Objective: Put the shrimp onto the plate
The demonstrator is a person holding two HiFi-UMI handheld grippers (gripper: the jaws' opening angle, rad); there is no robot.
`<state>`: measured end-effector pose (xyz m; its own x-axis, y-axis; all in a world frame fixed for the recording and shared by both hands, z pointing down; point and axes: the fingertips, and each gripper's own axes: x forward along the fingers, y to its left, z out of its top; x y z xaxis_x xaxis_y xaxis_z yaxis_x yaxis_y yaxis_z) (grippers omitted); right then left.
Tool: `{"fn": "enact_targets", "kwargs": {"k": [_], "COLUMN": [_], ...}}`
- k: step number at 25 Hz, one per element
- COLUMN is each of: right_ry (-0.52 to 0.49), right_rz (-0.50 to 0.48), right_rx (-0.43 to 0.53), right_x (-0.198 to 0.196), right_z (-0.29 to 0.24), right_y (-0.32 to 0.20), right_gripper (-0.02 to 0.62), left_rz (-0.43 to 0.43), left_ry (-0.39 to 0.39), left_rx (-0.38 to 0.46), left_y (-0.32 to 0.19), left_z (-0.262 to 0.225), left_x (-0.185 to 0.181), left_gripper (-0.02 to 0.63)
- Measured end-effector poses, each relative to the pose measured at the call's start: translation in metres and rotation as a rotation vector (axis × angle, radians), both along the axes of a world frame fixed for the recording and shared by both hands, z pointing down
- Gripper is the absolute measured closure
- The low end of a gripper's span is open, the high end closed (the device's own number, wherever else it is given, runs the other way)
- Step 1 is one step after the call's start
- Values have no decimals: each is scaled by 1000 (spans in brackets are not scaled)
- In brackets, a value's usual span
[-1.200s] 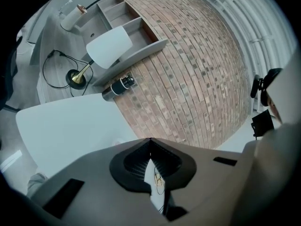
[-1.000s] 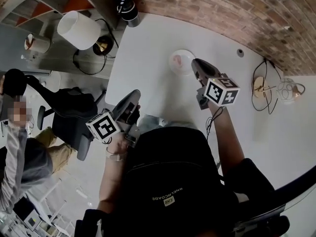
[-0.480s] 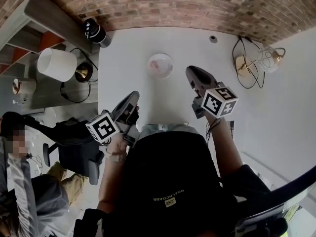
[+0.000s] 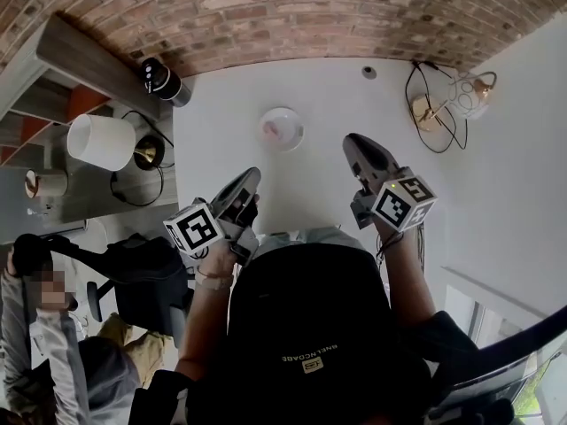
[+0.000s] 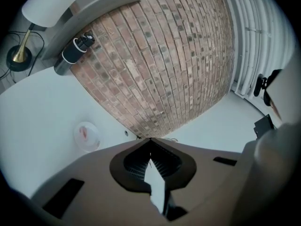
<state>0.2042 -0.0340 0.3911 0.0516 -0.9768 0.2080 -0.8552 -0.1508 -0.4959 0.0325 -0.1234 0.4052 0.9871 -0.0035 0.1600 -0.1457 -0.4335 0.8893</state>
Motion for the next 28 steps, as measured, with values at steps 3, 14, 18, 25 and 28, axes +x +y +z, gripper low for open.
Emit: {"fn": "enact_targets", "kwargs": {"k": [3,14,18,25,28], "right_ry": [-9,-20,-16,-18,11], "right_rz": [11,6,1,-21,-49], "right_rx": [19,44,51,49,42], "right_x": [0,2,9,14,11], "right_z": [-4,-6,-8,-5,-5], "right_y": [2,-11,-16,-22,-25], "right_gripper": [554,554,554,554,555], "left_rz": [18,37,32,24,33], "left_ry": [-3,10,11,5,14], "left_rx": [8,40,34,28,48], "left_y": [-1,-14,-17,-22,-25], "left_z": [0,-4,-6,-2,-3], "left_x": [4,15,21,28,32], "left_gripper": [601,601,601,603,601]}}
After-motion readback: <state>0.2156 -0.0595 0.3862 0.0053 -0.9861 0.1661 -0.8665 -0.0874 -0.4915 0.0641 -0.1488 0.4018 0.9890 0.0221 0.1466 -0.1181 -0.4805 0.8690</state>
